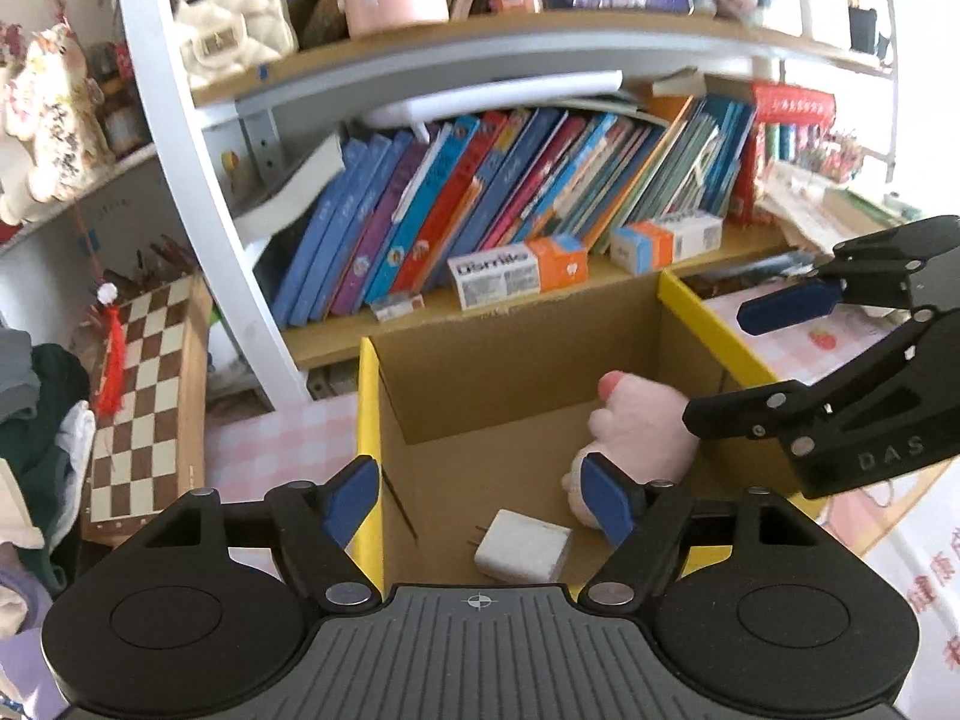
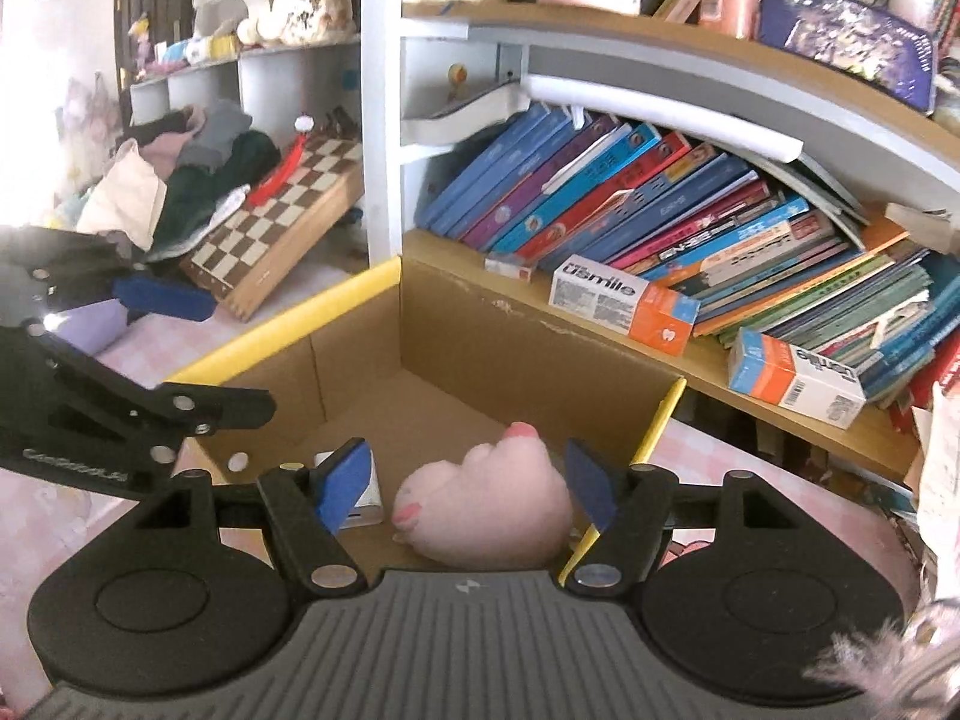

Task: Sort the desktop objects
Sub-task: 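Open both tools to drop the pig and charger into the yellow box, then withdraw both tools from the box toward the remaining table objects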

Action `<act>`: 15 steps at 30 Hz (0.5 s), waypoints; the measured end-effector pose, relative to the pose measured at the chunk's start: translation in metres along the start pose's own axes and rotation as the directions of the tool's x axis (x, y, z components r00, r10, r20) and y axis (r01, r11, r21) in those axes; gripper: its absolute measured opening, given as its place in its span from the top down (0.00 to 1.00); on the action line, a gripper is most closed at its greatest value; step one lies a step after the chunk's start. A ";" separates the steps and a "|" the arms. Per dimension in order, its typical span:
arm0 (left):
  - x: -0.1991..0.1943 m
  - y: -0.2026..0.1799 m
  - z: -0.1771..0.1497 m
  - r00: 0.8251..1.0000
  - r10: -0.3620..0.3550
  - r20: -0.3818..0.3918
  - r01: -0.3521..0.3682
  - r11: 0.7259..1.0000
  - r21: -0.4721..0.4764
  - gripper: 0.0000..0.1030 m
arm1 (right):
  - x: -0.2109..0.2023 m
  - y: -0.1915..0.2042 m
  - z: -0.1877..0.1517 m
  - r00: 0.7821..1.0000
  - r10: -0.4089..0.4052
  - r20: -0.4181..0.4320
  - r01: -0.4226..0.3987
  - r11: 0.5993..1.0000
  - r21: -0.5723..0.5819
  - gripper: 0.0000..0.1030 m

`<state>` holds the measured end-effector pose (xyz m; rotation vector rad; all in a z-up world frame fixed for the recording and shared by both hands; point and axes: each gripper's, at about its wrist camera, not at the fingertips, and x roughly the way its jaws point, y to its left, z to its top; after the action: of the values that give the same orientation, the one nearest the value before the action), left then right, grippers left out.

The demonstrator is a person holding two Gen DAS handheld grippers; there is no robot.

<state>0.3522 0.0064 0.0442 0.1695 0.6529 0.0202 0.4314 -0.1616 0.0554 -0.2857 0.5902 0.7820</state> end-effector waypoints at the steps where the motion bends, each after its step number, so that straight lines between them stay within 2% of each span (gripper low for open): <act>1: -0.006 0.000 -0.001 1.000 -0.002 0.009 0.002 1.000 -0.003 0.26 | -0.004 0.002 -0.001 1.000 -0.004 0.005 0.004 1.000 0.004 0.32; 7: -0.037 0.004 -0.014 0.999 -0.005 0.049 0.007 0.999 -0.034 0.21 | -0.030 0.013 -0.008 0.999 -0.026 0.028 0.024 0.999 0.047 0.31; 15: -0.063 0.006 -0.043 0.999 0.009 0.037 -0.007 0.999 -0.052 0.18 | -0.060 0.030 -0.033 0.998 -0.063 0.031 0.060 0.994 0.092 0.27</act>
<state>0.2760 0.0145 0.0498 0.1218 0.6143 0.0415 0.3625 -0.1907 0.0637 -0.2054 0.5813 0.6967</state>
